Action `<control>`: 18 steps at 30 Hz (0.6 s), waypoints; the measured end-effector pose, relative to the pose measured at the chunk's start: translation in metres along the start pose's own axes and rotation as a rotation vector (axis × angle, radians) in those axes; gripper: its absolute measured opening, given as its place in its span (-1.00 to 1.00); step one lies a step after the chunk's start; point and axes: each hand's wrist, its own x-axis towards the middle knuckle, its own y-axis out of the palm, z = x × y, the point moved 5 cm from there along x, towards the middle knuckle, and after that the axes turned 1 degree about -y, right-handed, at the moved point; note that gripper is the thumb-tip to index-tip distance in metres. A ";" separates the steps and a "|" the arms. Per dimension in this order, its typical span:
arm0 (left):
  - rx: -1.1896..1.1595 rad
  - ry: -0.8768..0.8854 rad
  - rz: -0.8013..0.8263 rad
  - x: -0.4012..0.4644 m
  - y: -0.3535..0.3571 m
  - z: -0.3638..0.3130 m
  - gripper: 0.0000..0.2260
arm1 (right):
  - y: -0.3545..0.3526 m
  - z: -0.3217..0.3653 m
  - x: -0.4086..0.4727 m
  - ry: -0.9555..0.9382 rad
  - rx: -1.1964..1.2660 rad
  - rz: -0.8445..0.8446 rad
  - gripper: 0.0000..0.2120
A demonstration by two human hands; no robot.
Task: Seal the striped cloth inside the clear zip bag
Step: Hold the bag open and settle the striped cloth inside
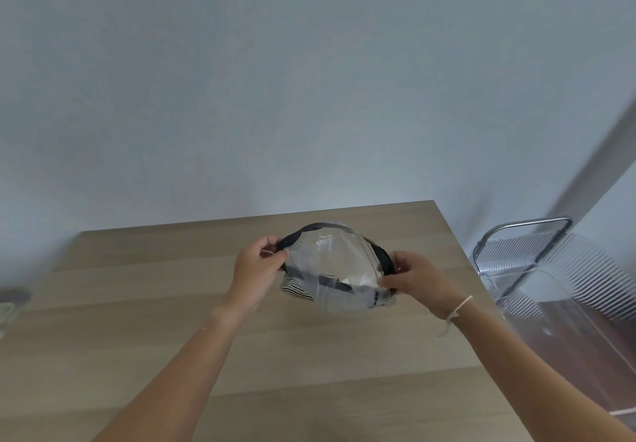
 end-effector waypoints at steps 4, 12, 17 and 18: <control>0.031 -0.032 -0.165 0.003 -0.008 0.001 -0.77 | -0.012 0.002 0.006 0.006 -0.006 -0.369 -0.75; -0.127 -0.275 -0.159 0.004 -0.006 0.014 -0.92 | -0.014 0.013 0.006 -0.002 0.024 -0.528 -0.84; -0.375 -0.465 0.153 -0.004 0.017 0.022 -0.94 | -0.013 0.013 0.007 0.017 0.075 -0.526 -0.88; -0.414 -0.451 0.209 -0.005 0.020 0.021 -0.89 | -0.012 0.013 0.007 0.029 0.106 -0.523 -0.87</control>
